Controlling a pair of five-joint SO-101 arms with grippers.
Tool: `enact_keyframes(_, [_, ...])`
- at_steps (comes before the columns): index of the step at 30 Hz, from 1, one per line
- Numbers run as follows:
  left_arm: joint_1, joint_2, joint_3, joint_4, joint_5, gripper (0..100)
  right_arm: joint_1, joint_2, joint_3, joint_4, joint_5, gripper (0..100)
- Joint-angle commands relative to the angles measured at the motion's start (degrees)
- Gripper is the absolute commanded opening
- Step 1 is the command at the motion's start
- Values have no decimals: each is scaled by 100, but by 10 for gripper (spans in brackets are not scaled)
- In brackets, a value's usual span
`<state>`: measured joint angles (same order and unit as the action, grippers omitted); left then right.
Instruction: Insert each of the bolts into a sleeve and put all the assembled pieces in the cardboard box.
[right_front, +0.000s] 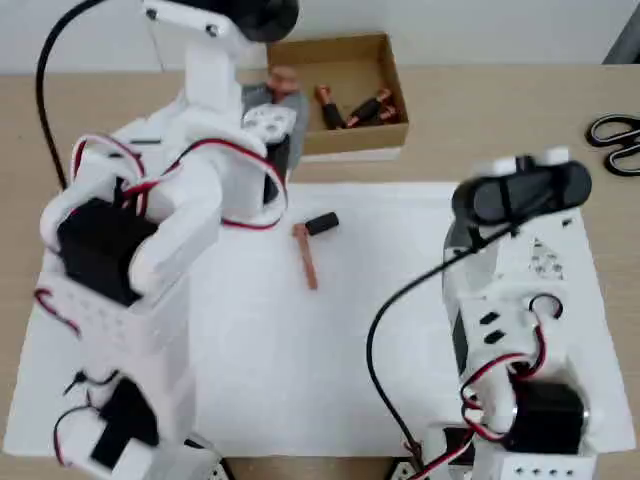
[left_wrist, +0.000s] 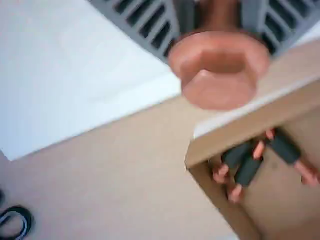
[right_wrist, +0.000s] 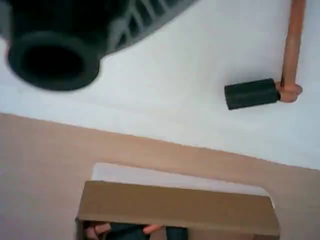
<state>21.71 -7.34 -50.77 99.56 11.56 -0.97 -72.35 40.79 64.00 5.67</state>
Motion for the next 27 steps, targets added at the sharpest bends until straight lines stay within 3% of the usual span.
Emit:
enact_keyframes(1, [-44, -923, 1015, 79, 202, 5, -40, -813, 633, -620, -26, 4])
enact_keyframes(8, [-44, -1662, 2404, 70, 756, 5, -48, -1446, 1741, -980, 343, 4])
enact_keyframes(18, [-44, -2022, 3978, -923, 774, 5, -57, -2993, 3165, -1411, -1591, 4])
enact_keyframes(27, [-44, -2031, 4620, -1486, 826, 5, -1042, -3134, 3815, -2158, -1433, 4])
